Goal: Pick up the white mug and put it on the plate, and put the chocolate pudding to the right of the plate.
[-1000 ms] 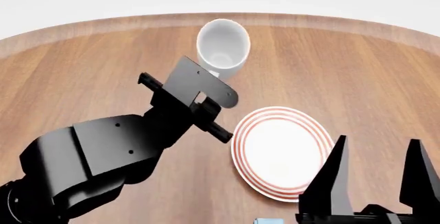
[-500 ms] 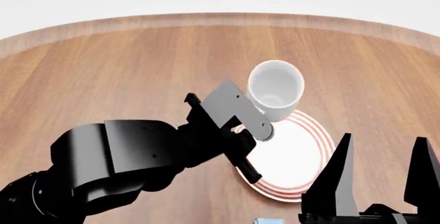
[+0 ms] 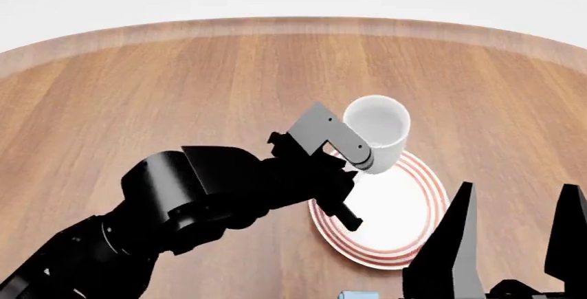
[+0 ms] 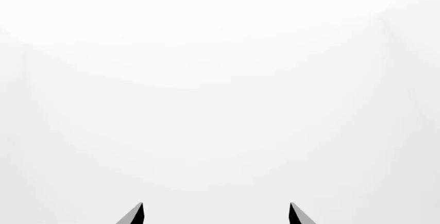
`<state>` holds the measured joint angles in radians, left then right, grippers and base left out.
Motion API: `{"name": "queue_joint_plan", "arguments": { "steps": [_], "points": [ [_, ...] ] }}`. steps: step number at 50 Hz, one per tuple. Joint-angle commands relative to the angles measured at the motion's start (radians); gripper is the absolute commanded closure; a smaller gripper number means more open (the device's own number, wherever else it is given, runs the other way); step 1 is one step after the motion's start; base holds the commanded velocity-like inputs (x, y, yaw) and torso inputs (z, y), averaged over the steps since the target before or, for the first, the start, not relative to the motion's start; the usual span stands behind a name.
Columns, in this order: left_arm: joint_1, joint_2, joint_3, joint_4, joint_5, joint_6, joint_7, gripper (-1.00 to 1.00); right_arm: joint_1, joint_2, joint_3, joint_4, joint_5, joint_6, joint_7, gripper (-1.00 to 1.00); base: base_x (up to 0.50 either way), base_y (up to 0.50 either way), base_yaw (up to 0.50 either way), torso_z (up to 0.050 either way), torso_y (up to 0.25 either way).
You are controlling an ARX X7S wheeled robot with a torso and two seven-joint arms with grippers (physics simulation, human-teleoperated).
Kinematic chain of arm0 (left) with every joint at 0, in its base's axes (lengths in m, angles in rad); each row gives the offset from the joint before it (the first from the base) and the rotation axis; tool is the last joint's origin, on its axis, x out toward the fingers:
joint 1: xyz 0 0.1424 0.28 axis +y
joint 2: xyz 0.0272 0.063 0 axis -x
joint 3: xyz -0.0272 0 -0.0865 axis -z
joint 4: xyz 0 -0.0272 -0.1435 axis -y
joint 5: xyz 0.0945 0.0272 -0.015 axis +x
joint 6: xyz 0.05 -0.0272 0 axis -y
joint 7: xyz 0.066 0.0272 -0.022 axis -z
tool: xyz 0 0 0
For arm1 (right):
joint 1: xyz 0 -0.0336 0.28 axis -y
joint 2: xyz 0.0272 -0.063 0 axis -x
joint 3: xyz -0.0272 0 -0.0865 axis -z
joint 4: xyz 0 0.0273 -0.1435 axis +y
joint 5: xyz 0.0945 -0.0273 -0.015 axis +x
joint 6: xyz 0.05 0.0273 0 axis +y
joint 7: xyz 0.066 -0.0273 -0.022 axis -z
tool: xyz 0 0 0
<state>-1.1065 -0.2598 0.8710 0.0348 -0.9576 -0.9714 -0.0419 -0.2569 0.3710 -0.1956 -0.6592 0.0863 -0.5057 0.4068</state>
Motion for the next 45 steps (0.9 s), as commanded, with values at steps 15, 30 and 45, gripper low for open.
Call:
{"name": "queue_joint_plan", "arguments": {
  "steps": [15,30,45],
  "points": [
    [0.006,0.154,0.010,-0.316,0.056,0.112,0.116,1.00,-0.059,0.009,0.016,-0.100,-0.013,-0.032,-0.020,-1.00,0.00,0.00,0.00,0.000,0.001],
    [0.009,0.189,0.027,-0.388,0.059,0.122,0.108,1.00,-0.071,0.014,0.011,-0.110,-0.017,-0.043,-0.018,-1.00,0.00,0.00,0.00,0.000,0.000],
    [-0.005,0.214,0.093,-0.439,0.080,0.108,0.114,1.00,-0.070,0.017,0.008,-0.108,-0.017,-0.047,-0.014,-1.00,0.00,0.00,0.00,0.000,0.000]
  ]
}}
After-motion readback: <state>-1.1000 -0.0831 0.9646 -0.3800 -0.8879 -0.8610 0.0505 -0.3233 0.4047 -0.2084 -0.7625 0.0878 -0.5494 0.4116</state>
